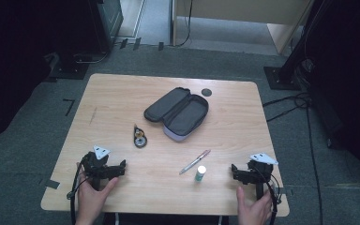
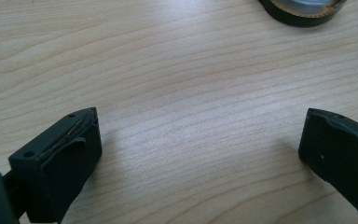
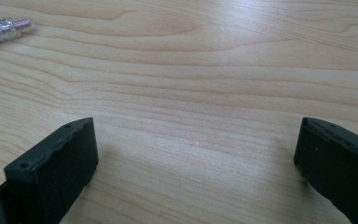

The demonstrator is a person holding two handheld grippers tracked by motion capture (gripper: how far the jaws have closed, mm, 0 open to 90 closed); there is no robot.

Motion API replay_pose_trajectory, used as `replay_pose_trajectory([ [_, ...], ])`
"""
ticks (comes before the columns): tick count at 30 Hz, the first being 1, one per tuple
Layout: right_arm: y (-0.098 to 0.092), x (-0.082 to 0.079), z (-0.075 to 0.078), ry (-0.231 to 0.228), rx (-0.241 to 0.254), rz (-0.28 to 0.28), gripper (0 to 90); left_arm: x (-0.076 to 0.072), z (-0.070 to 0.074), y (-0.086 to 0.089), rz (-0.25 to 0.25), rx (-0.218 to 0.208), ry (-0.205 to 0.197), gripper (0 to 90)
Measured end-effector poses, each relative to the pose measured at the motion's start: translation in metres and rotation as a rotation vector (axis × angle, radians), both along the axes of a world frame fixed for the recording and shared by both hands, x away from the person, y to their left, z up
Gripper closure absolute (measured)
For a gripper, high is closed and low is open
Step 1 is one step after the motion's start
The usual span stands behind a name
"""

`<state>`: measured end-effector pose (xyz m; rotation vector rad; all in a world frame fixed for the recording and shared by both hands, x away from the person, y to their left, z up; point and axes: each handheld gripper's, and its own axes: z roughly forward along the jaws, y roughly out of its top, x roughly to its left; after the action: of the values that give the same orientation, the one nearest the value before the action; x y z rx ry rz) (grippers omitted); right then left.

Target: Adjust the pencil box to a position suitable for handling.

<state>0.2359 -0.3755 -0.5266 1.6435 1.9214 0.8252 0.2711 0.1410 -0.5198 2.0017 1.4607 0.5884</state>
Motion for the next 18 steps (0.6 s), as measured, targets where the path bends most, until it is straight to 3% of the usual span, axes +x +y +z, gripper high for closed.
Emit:
replay_pose_trajectory([
  [3, 0.0, 0.001, 0.0, -0.003, 0.002, 0.016, 0.0, -0.001, 0.0, 0.003, -0.022, 0.0, 0.002, 0.0],
  [5, 0.002, 0.007, 0.0, -0.002, -0.001, 0.092, 0.0, -0.001, 0.0, 0.005, -0.021, -0.016, 0.0, 0.0],
  [8, 0.002, 0.005, 0.0, -0.002, 0.002, 0.048, 0.0, -0.001, 0.0, 0.003, -0.019, 0.003, 0.0, 0.0],
  [12, 0.003, 0.003, 0.0, -0.007, 0.009, 0.047, 1.6, -0.001, 0.0, 0.003, -0.02, 0.003, 0.001, 0.0],
  [15, 0.003, -0.003, 0.004, -0.037, 0.016, 0.036, 19.0, -0.001, 0.0, 0.003, -0.02, 0.003, 0.002, 0.0],
  [16, 0.003, -0.005, 0.008, -0.07, 0.034, 0.037, 18.8, -0.001, 0.0, 0.003, -0.018, 0.002, 0.001, 0.0],
  [18, 0.002, -0.006, 0.011, -0.08, 0.041, 0.035, 19.4, -0.004, 0.0, 0.003, -0.016, 0.002, 0.002, 0.0],
])
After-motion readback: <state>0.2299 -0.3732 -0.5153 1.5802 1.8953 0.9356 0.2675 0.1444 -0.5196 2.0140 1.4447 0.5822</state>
